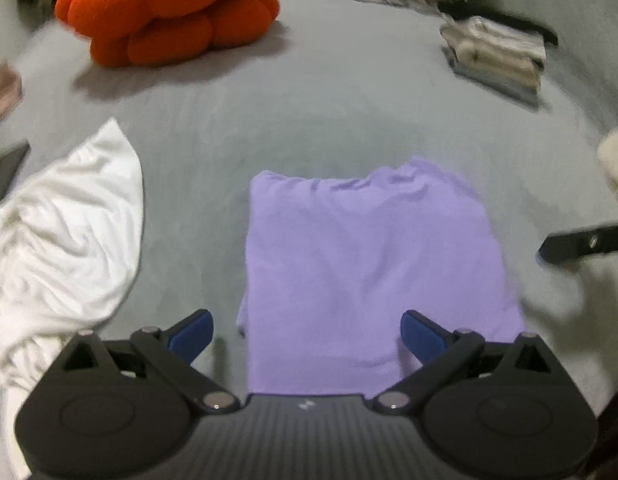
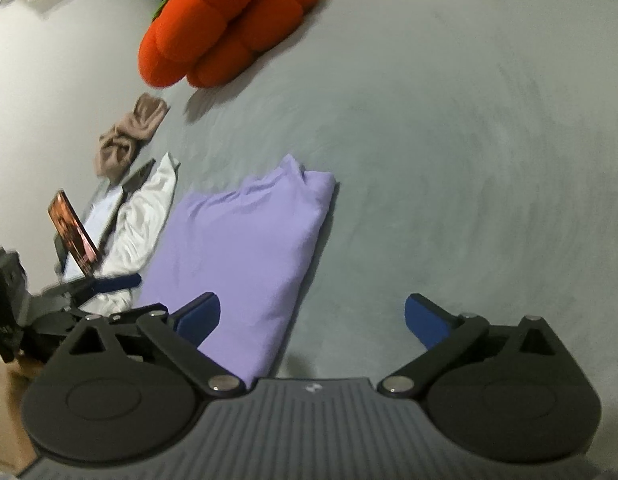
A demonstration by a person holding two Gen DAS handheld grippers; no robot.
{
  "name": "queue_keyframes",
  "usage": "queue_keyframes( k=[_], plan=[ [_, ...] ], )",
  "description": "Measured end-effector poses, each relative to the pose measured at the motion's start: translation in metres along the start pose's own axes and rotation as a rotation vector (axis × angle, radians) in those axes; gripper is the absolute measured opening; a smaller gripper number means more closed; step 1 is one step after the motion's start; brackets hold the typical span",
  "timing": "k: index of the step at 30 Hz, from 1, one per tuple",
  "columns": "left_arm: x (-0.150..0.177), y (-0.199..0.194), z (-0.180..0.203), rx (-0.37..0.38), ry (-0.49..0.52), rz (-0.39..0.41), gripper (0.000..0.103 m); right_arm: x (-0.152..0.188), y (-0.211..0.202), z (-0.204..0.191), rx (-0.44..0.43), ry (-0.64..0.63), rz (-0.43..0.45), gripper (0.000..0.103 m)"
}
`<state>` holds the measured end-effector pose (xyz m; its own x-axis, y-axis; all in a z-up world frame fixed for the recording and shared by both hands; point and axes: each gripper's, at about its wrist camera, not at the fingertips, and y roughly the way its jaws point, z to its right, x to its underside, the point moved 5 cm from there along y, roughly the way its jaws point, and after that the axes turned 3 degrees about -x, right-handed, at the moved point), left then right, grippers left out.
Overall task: Fold clothes
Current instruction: 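Grasp the folded pants edges with both grippers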
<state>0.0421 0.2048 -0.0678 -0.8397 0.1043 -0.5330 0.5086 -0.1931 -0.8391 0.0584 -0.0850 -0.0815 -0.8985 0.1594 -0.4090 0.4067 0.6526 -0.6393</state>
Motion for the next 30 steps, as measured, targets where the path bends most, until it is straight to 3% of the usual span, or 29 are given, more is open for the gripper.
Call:
queue_keyframes(
  k=[5, 9, 16, 24, 30],
  plan=[
    [-0.005, 0.005, -0.024, 0.145, -0.235, -0.008, 0.100, -0.007, -0.005, 0.012, -0.066, 0.139, 0.003, 0.103],
    [-0.007, 0.012, -0.037, 0.188, -0.350, -0.015, 0.100, -0.012, -0.010, 0.022, -0.117, 0.262, 0.011, 0.103],
    [-0.012, 0.024, -0.037, 0.162, -0.352, -0.006, 0.100, -0.015, -0.012, 0.027, -0.169, 0.358, 0.009, 0.103],
    [-0.022, 0.038, -0.038, 0.262, -0.423, 0.016, 0.091, -0.015, -0.001, 0.019, -0.195, 0.357, -0.009, 0.099],
    [-0.023, 0.043, -0.041, 0.281, -0.468, 0.018, 0.085, -0.016, 0.011, 0.014, -0.204, 0.370, -0.017, 0.092]
  ],
)
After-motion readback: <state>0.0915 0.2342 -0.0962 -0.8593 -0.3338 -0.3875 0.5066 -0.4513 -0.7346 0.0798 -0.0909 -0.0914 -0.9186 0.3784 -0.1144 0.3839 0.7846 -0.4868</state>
